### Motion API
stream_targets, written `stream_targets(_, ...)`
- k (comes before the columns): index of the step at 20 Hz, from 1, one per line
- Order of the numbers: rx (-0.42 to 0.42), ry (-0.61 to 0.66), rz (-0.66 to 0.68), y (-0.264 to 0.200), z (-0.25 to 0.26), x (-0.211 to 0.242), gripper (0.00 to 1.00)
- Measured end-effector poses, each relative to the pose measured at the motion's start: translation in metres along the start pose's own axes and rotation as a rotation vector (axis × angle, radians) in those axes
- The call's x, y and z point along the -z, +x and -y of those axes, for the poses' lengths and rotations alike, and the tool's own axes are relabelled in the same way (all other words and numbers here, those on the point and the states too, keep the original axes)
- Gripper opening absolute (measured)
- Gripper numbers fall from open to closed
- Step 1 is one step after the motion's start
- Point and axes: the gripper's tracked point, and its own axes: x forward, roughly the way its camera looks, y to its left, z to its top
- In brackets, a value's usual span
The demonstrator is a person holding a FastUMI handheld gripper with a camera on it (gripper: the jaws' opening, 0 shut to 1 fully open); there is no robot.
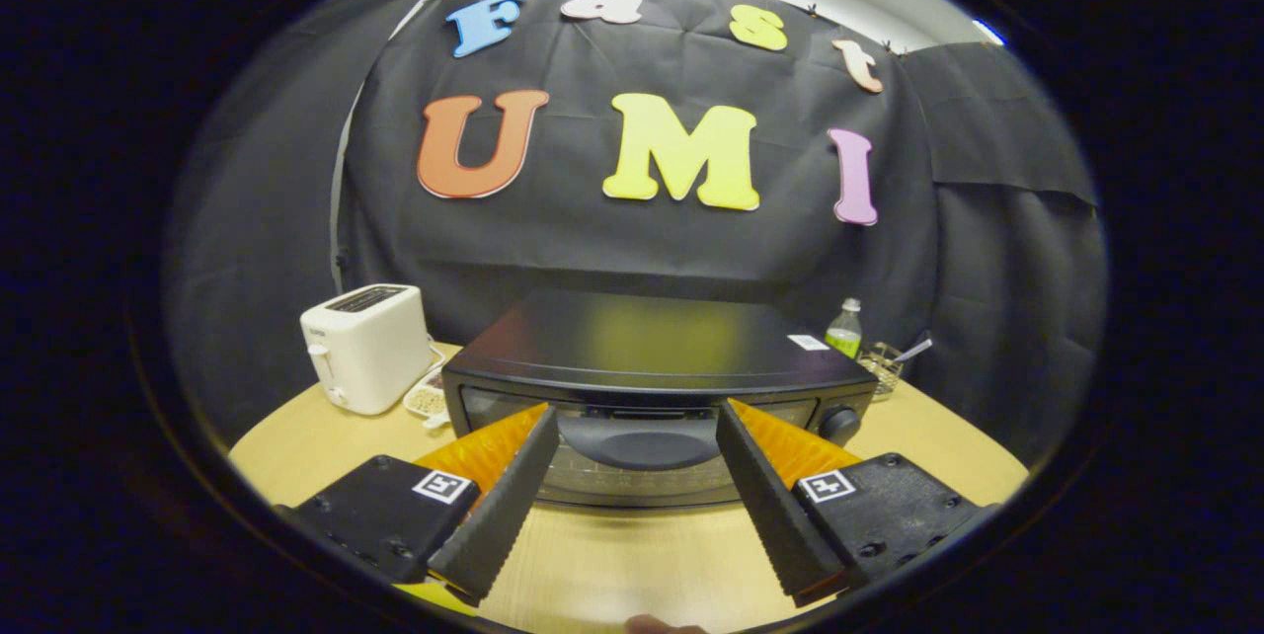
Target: Open the toaster oven, put the food inside, and close the toaster oven door.
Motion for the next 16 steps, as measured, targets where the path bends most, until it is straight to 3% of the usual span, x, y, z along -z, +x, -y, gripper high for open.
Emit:
stream_targets(7,-0.051,0.026,0.052,-0.071,0.012,-0.056,1.0)
stream_targets(16,-0.131,0.054,0.178,-0.213,0.063,-0.191,1.0)
